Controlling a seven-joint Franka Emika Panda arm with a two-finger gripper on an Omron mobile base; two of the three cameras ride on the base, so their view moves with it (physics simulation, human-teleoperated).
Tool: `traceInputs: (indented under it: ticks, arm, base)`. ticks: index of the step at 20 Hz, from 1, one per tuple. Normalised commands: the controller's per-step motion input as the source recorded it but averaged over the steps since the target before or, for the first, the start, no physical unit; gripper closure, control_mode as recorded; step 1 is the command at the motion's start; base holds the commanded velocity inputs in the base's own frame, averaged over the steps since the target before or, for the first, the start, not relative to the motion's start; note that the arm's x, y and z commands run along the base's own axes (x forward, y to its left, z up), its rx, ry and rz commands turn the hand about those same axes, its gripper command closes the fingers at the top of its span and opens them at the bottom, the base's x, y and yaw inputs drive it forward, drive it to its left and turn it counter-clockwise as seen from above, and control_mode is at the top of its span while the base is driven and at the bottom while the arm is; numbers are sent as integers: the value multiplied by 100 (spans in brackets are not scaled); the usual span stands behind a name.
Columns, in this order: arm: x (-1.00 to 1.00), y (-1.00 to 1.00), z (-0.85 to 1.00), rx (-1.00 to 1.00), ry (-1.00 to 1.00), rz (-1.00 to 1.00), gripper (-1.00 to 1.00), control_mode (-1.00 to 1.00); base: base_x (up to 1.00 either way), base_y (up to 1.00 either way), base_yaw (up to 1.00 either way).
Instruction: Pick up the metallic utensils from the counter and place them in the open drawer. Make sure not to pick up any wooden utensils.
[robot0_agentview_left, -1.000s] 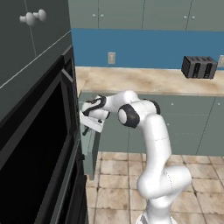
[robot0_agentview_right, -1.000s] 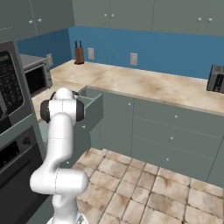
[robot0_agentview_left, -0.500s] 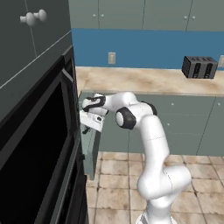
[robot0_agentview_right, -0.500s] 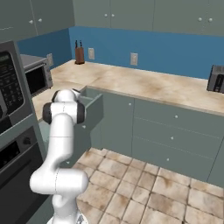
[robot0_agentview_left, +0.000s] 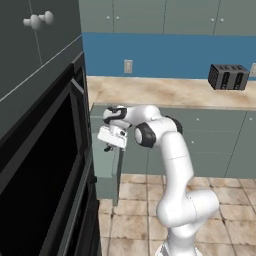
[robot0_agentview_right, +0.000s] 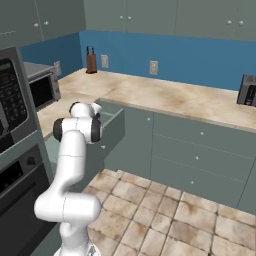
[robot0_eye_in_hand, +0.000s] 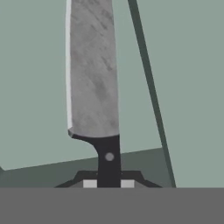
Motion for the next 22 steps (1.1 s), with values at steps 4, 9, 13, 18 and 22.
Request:
traceInputs:
  ticks: [4,9,13,18,22]
  arm:
    - [-2,-100,-42,7,0,1,100,-100]
    - [-12,-100,-45,10,0,4,100,-100]
    - [-25,-100,-44,7,0,3,100,-100]
    - [-39,-100,-53,0,0,4,100,-100]
    - [-35,-100,-56,0,0,4,100,-100]
  base:
    - [0,0,0]
    - [0,0,0]
    - [0,0,0]
    - [0,0,0]
    - [0,0,0]
